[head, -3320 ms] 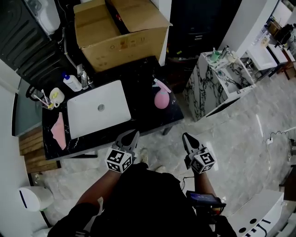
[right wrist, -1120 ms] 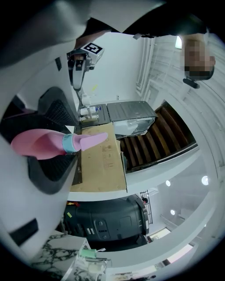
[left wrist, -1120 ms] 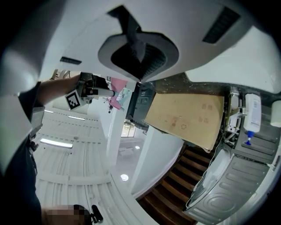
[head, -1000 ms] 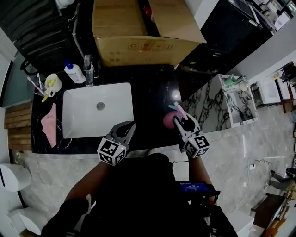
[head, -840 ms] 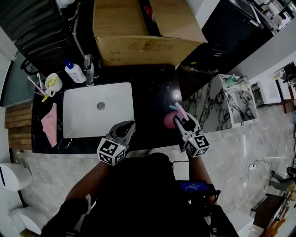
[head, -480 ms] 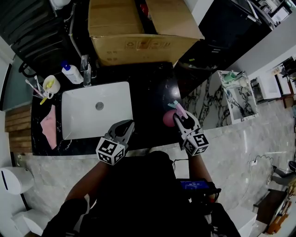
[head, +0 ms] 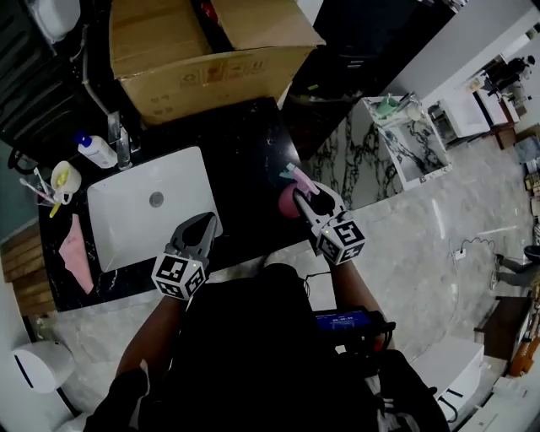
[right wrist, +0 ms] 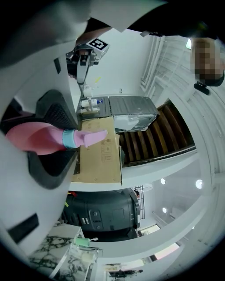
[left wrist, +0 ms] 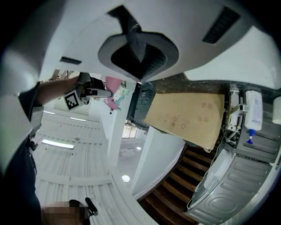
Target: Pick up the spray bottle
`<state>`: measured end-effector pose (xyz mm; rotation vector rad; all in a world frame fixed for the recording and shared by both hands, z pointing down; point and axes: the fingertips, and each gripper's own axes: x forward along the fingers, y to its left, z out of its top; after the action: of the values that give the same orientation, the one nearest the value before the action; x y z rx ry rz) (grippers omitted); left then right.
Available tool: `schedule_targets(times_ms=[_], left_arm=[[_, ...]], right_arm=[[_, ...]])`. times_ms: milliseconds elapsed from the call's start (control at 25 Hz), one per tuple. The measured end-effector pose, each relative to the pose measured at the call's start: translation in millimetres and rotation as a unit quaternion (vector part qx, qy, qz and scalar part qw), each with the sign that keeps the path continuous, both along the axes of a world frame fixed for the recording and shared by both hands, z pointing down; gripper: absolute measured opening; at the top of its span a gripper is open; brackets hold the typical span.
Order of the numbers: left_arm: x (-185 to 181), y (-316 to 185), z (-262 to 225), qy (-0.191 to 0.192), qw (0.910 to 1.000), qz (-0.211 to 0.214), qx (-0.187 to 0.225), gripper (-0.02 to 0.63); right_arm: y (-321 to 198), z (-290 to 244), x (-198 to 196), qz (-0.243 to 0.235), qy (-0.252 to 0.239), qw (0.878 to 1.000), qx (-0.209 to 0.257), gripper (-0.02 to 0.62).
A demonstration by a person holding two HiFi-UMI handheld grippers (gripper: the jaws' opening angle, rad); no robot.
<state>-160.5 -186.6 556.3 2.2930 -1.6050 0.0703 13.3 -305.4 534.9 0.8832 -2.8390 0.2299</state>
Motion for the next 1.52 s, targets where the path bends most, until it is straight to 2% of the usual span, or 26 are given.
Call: schedule_targets(times_ms=[280,680,1200,1520], left_arm=[[9.1,-5.2,-4.9,0.002,0.9995,0.029,0.007,0.009],[28.5,-5.8,-6.6,0.004,0.9965,0.082,0.014,0.008],[80.0,2.8,-2.6,0.007,0.9864,0.164,0.011,0.008],[124.2,9.7,3.6,0.005,0.978,0.208,0.001,0.008]], right_arm=[[11.4,-6.4,18.3,0.027,-0.004,1.0,0.002,0.167],[40.1,-13.2,58.0,0.09,-0.009,0.996,0.006,0.164],[83.4,-15.0,116.4,0.172,-0.019,0.985,0.009,0.161],[113.9,-8.5,162.1,0.201,-0.027,0.979,0.011,0.163]])
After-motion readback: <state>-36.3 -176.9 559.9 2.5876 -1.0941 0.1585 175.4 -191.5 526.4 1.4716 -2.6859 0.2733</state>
